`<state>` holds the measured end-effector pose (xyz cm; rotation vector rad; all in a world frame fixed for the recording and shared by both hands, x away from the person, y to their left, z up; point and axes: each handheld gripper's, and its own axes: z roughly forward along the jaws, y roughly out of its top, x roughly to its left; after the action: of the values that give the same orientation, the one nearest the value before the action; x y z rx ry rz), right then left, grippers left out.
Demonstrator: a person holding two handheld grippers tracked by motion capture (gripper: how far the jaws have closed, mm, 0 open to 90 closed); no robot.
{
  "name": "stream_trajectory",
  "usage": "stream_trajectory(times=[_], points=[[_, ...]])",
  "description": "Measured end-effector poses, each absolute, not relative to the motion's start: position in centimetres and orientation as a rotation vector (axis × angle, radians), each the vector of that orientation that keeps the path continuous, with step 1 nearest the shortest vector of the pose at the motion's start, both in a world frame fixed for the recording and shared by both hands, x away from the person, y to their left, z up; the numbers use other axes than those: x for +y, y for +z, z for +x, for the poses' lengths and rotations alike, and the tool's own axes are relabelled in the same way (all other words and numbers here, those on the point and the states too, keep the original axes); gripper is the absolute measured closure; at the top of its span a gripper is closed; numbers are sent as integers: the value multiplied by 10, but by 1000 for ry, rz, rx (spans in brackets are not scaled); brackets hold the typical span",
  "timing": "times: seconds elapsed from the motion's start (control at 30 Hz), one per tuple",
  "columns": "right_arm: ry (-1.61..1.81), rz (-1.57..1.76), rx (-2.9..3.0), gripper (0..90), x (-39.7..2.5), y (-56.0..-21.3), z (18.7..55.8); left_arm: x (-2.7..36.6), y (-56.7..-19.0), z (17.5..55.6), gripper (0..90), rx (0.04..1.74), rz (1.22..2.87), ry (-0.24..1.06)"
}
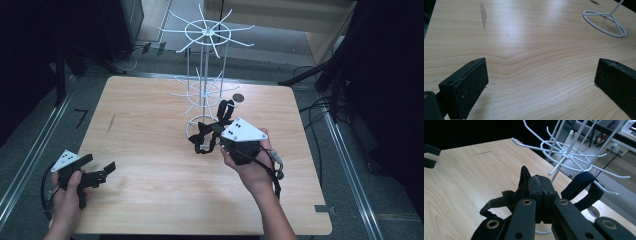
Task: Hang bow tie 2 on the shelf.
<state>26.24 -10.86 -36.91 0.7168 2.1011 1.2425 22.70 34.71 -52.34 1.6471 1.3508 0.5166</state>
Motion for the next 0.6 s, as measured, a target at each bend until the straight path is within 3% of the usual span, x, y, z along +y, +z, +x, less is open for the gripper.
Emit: stream_trajectory(times=[0.6], points=[[1245, 716, 2092, 900, -108, -358, 273, 347, -523, 227, 0, 1351, 1646, 517]])
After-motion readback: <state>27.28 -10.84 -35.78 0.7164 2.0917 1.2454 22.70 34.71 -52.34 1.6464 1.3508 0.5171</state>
